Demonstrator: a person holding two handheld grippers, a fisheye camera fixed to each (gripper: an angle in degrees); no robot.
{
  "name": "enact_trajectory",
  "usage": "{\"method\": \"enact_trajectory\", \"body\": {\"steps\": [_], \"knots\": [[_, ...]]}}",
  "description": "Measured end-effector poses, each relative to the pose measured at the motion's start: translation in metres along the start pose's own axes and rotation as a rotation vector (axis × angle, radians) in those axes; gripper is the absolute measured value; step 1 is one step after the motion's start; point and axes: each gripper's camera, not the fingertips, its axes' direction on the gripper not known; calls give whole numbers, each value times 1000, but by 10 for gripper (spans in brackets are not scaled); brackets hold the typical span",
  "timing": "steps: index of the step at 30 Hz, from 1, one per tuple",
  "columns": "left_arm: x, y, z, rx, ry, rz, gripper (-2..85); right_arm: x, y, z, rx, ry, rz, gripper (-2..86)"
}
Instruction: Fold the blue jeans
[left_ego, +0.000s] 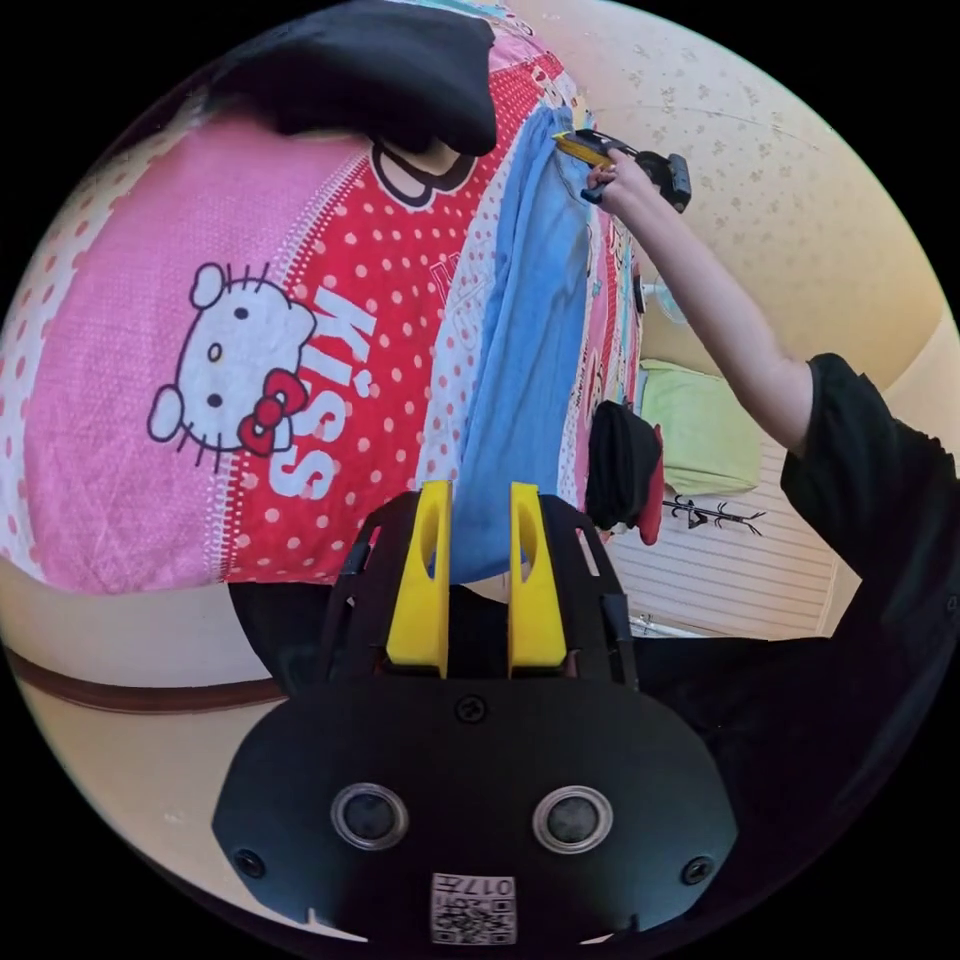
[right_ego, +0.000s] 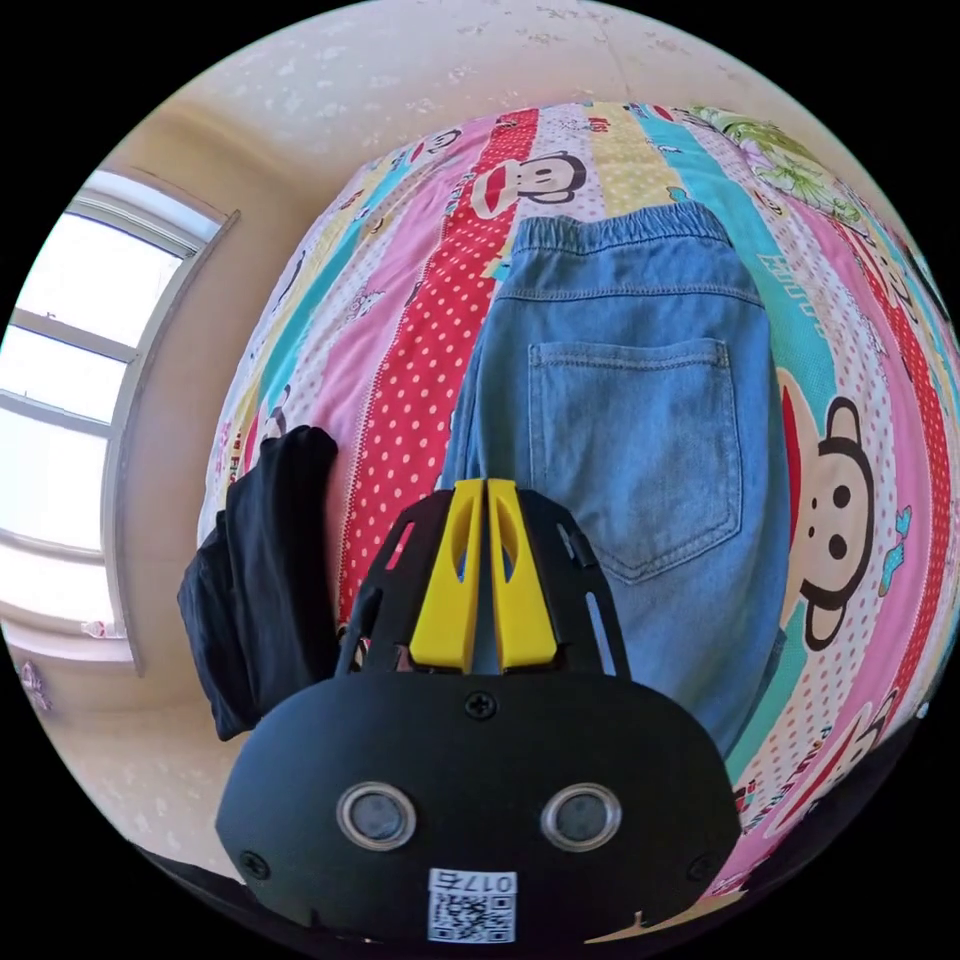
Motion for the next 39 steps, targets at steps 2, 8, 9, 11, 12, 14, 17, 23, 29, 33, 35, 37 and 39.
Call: {"method": "enact_trajectory", "body": {"steps": [2,8,9,11,12,14,17,23,29,33,35,37,39], "knots": [[-4,1,-10,23,-4,-10,91,-13,-5,-5,24,-28,-19,13],[-7,-3,-17,72,-36,-22,109,-33,-39,19,-137,-119,-97,25],[-7,-6,-15,85,-4,-25,117,-25,-39,15,-147,-166,-90,32],[-5,-14,-12,111,66,-8,124,-13,-30,-9,-104,-204,-96,47],[-3,-22,-7,114,98,15,126,-5,-18,-29,-76,-197,-115,61],[2,-37,3,92,91,38,133,14,7,-57,-70,-169,-141,78],[9,-64,24,28,69,84,144,64,64,-96,-95,-159,-134,103],[5,-93,53,-114,149,152,127,191,217,-147,-202,-316,67,130],[1,-100,90,-313,259,220,103,232,349,-153,-214,-719,216,143],[7,-93,124,-355,260,227,80,214,363,-137,-208,-883,206,126],[8,-86,136,-361,288,217,74,201,353,-123,-269,-960,176,106],[8,-70,143,-354,271,193,52,184,342,-111,-375,-1047,137,80],[12,-52,137,-319,285,209,32,159,332,-129,-398,-1032,43,42]]}}
